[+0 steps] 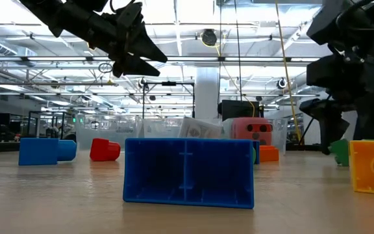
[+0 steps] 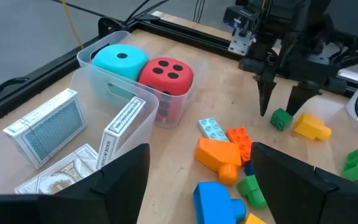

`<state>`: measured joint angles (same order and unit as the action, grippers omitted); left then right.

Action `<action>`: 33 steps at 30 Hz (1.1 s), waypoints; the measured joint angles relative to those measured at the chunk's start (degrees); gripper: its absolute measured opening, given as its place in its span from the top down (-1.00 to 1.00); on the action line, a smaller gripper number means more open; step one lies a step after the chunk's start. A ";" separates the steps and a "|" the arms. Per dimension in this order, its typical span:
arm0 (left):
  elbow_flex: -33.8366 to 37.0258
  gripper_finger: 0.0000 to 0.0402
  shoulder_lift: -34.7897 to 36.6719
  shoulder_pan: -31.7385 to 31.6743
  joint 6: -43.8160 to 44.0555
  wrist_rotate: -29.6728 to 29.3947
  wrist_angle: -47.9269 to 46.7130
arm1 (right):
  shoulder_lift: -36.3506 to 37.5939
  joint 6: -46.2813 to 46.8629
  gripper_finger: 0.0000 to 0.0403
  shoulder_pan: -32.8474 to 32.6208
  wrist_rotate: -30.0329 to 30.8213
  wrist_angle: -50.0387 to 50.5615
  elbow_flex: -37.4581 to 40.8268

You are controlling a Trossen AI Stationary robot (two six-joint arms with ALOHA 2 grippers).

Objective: Pick & Place Toys
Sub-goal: Put the green game piece into the left transparent bin

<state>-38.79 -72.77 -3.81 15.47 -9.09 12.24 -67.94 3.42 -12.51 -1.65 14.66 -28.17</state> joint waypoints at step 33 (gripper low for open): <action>-0.04 -0.40 -2.75 0.26 -3.07 -0.91 8.04 | 0.23 -2.60 0.77 4.32 0.28 -11.23 -2.66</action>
<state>-38.83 -75.53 -3.55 12.40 -10.01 20.27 -67.70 0.82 -8.19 -1.37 3.43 -30.83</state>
